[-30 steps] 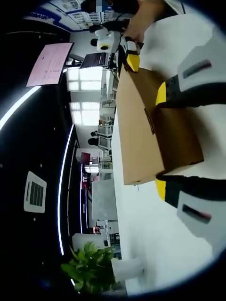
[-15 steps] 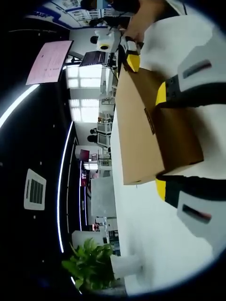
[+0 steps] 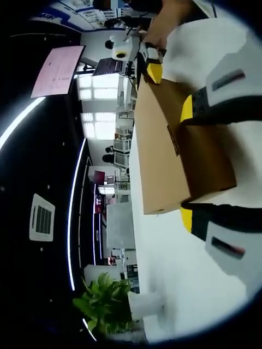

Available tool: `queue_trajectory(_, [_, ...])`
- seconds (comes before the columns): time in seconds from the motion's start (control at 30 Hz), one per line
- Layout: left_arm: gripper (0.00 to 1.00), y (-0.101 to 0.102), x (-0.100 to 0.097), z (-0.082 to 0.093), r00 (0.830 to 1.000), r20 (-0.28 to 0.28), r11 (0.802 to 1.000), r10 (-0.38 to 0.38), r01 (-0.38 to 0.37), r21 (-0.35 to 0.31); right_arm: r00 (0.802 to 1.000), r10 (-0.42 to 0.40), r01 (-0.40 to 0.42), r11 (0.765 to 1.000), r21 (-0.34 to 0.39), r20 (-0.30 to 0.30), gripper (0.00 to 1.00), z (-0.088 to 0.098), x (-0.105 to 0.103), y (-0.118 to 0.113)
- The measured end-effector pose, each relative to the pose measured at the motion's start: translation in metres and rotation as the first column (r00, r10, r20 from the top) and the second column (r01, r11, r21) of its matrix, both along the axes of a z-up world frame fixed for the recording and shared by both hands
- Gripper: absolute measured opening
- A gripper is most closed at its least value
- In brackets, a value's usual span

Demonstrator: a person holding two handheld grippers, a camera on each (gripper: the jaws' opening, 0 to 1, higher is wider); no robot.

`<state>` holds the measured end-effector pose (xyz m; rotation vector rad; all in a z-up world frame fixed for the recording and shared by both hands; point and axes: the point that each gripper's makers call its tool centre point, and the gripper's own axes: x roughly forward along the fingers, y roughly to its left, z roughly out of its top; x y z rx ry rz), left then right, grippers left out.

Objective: Operate the shoe box by opening the lid, removing the specified soft item, and placing it in the target area until the item is outside and the box remains undamaged.

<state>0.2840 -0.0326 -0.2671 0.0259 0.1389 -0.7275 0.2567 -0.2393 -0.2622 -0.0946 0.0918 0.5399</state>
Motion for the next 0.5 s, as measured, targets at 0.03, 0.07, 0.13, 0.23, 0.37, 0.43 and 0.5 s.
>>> queue_trajectory(0.03, [0.58, 0.0002, 0.0, 0.0001, 1.0, -0.001, 1.0, 0.001, -0.001, -0.002, 1.0, 0.0, 0.0, 1.0, 0.0, 0.001, 0.81, 0.0, -0.0001, 0.0002])
queue_trajectory(0.07, [0.58, 0.0004, 0.0001, 0.0, 1.0, -0.001, 1.0, 0.001, -0.001, -0.001, 1.0, 0.001, -0.001, 1.0, 0.001, 0.001, 0.81, 0.0001, 0.0, 0.0004])
queue_trajectory(0.13, [0.58, 0.0008, 0.0, 0.0, 1.0, -0.001, 1.0, 0.002, -0.002, -0.001, 1.0, 0.001, -0.001, 1.0, -0.001, -0.001, 0.81, 0.0001, -0.0002, 0.0009])
queue_trajectory(0.23, [0.58, 0.0017, -0.0009, 0.0001, 1.0, -0.001, 1.0, 0.005, -0.005, 0.0, 1.0, 0.004, -0.004, 1.0, -0.003, -0.001, 0.81, 0.0001, -0.0003, 0.0017])
queue_trajectory(0.37, [0.58, 0.0029, -0.0019, 0.0, 1.0, -0.002, 1.0, 0.007, -0.007, 0.0, 1.0, 0.007, -0.007, 1.0, -0.003, -0.002, 0.81, 0.0, -0.0009, 0.0026])
queue_trajectory(0.43, [0.58, 0.0032, -0.0026, 0.0, 1.0, -0.004, 1.0, 0.008, -0.008, 0.001, 1.0, 0.008, -0.008, 1.0, -0.003, -0.003, 0.81, 0.0, -0.0013, 0.0031])
queue_trajectory(0.5, [0.58, 0.0037, -0.0038, 0.0, 1.0, -0.003, 1.0, 0.01, -0.01, 0.001, 1.0, 0.009, -0.009, 1.0, -0.003, -0.002, 0.81, -0.0001, -0.0018, 0.0036])
